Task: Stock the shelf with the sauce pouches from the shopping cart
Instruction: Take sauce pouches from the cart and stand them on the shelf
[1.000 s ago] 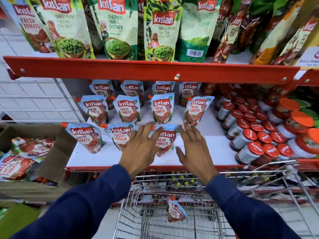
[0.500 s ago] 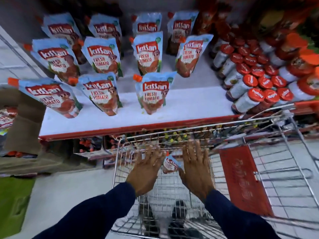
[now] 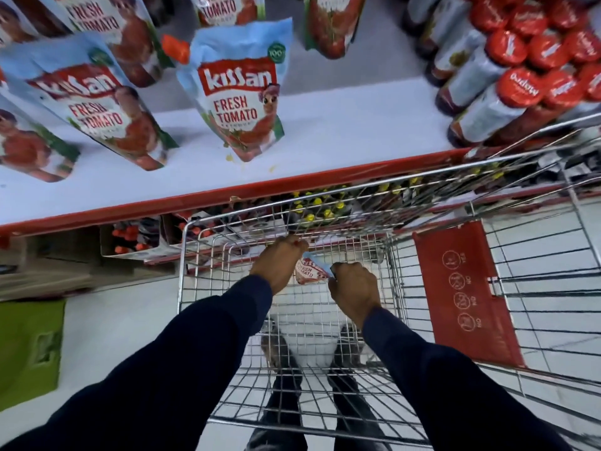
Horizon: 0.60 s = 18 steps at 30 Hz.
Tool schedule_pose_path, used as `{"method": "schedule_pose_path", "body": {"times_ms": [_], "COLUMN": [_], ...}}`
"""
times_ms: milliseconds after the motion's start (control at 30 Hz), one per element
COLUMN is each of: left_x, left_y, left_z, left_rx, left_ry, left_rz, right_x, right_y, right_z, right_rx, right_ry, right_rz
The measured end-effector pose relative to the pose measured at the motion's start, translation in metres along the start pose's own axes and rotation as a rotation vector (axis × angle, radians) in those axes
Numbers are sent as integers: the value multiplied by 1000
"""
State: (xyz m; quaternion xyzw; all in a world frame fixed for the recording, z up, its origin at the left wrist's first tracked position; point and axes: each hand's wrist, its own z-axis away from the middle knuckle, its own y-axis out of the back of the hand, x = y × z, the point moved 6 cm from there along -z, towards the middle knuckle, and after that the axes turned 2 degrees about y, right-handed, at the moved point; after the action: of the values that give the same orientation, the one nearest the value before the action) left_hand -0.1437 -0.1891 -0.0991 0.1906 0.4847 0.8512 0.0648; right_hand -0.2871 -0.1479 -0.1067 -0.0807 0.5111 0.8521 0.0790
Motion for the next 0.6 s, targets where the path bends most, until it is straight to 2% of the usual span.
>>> {"method": "schedule_pose_path", "body": {"times_ms": [100,233,400,500,600], "left_x": [3,10,27,42,56], "left_y": [4,12,45,84,133], "left_z": [-6,6,43,70,94], "left_rx": [27,66,218,319,409], "left_ry": [21,23,37,65,90], "left_rz": [22,41,35,62,132], "right_x": [5,13,23,22,17], "right_y": [2,18,81,129,185], "right_z": [-4,5,31,49,65], "right_rx": [-28,-18,128,173,311], "right_ry": [1,95,249,320,395], "right_rz": [-81,-85,-53,-30,-30]}}
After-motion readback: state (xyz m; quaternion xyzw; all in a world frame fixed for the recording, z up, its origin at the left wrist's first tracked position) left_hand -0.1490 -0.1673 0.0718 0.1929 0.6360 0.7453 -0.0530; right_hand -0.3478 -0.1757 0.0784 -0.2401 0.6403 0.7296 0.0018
